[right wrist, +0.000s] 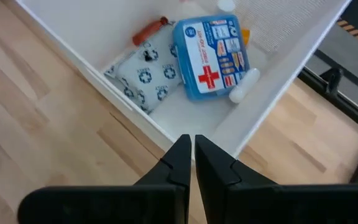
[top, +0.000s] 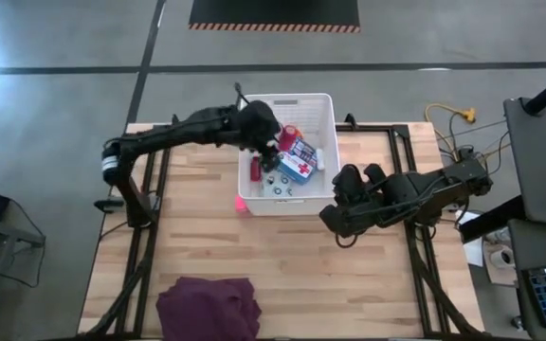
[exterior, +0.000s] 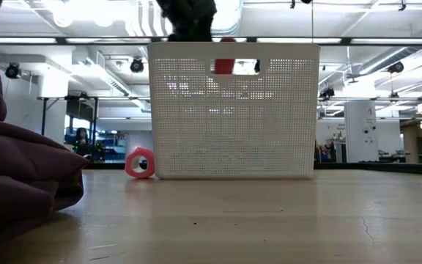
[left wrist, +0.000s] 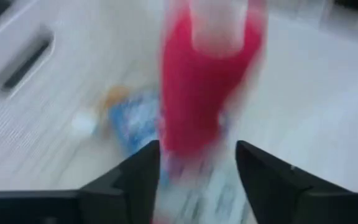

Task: Pick & place medical supplies in basket/bin
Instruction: Put the red bandage into the white bin, then put the pink bandage into the white bin

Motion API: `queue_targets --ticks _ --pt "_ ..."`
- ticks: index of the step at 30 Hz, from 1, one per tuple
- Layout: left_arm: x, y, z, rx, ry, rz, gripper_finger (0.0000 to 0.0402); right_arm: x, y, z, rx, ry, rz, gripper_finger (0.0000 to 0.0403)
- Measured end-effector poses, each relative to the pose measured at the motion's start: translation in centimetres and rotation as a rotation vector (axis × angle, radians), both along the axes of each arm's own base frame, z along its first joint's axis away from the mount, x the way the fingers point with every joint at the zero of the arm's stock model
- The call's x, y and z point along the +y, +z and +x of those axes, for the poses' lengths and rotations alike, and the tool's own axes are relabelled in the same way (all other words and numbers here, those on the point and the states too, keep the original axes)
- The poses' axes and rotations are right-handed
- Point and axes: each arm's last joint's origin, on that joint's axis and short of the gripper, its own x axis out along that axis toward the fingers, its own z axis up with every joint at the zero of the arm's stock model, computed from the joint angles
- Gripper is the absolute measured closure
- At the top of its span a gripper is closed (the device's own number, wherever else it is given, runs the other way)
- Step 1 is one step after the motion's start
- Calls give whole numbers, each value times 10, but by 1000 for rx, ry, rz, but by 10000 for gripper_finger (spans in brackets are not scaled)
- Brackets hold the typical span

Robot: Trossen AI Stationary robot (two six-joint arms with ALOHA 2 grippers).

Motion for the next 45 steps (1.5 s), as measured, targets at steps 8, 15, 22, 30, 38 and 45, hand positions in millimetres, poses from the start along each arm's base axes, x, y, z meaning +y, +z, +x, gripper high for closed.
queue_targets --ticks 8,15,22,30,38,45 --pt "-35 80 -42 51 -78 205 138 2 -8 -2 41 7 -14 390" --pt "-77 56 -129 251 -56 54 132 3 -8 -2 45 14 -17 390" --pt "-119 -46 -162 -136 37 -158 132 2 -8 -2 38 16 -43 390" --pt "-162 -156 -171 -138 85 108 132 2 -8 -2 33 2 -32 390" --pt "-170 -197 -154 11 154 205 132 -4 -8 -1 45 -19 9 390" --pt "-179 -223 -125 95 178 260 132 -7 -8 0 42 -30 18 390"
